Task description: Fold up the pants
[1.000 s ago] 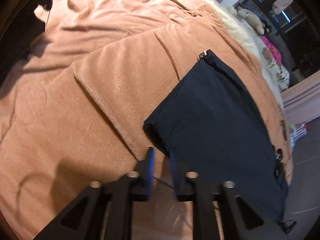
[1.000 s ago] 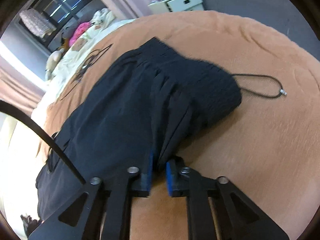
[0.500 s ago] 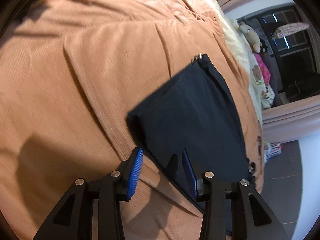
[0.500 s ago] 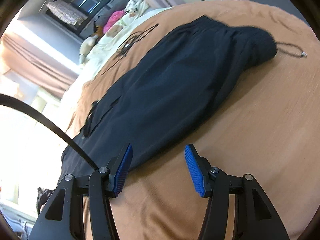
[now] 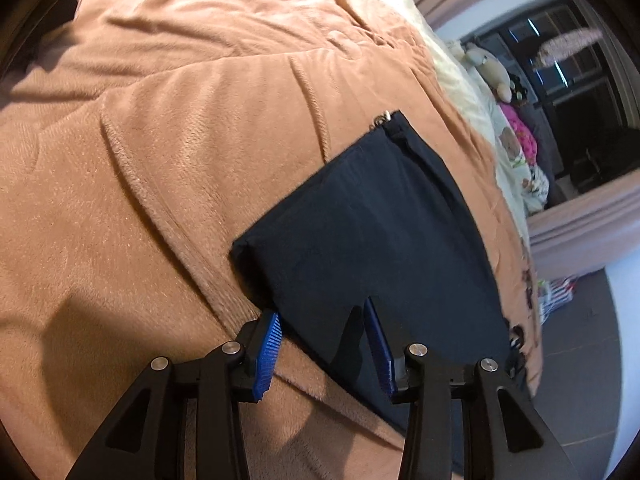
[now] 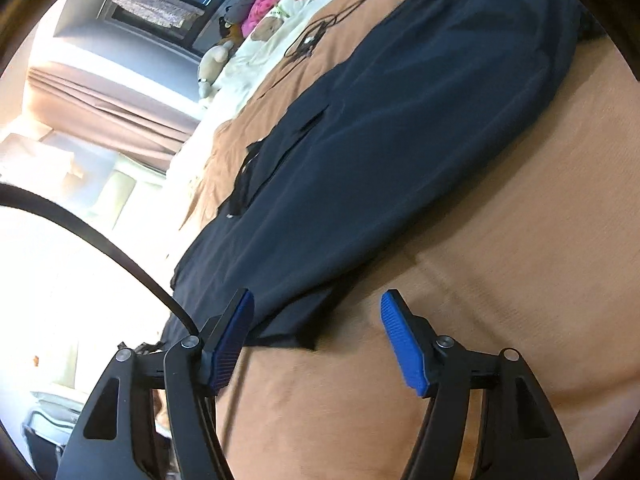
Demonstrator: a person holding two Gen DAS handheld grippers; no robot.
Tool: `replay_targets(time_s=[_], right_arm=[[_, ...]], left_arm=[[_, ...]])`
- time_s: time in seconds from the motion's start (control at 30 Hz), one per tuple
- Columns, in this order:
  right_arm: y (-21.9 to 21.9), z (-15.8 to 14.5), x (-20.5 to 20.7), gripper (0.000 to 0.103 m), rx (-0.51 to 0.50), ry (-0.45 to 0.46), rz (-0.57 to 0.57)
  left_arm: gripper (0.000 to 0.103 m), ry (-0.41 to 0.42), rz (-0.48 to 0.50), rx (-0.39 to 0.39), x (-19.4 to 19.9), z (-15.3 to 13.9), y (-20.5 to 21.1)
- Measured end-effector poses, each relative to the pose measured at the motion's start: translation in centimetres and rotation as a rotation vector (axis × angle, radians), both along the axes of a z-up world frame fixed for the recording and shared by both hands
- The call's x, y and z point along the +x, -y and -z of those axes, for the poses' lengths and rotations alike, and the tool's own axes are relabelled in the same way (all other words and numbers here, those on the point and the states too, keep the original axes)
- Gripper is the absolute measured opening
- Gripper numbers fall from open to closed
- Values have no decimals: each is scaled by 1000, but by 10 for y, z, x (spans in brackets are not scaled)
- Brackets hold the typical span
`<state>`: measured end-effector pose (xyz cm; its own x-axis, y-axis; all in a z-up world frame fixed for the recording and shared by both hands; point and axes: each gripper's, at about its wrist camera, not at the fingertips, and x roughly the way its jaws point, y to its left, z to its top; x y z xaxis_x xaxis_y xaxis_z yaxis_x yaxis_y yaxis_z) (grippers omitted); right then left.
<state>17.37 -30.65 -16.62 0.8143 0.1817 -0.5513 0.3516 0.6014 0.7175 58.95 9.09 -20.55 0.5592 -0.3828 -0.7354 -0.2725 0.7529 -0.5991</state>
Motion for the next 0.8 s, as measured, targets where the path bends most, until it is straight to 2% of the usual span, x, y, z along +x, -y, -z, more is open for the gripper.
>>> replay_targets(time_s=[0.23,0.37,0.4,0.43,0.47,0.5,0.53,0.57,0.63,0.8], right_arm=[[8,30,16,65,143,18,8],[11,35,19,65,158,55,37],[13,38,23,65,171,63,42],[13,41,26,65,183,69,51],[13,43,29,65,186,71,65],[11,44,33,63,180,73,69],[9,44,38,49,171,76,68],[8,44,41,24,176,78,58],[6,49,45,6,208,79,58],[-4,35,42,1,160,130,59]], left_arm=[[42,12,-12,-27,8,8,-9],[41,18,-4,0,12,8,-6],[39,20,-14,-9,13,9,-7],[29,18,-28,-11,13,9,-8],[26,13,-37,-9,12,11,-10],[17,13,-43,-17,11,12,-13],[9,17,-45,-40,9,12,-16],[6,21,-44,-56,8,12,-18],[2,38,-46,-75,6,6,-22],[2,104,-31,-74,-5,-27,-23]])
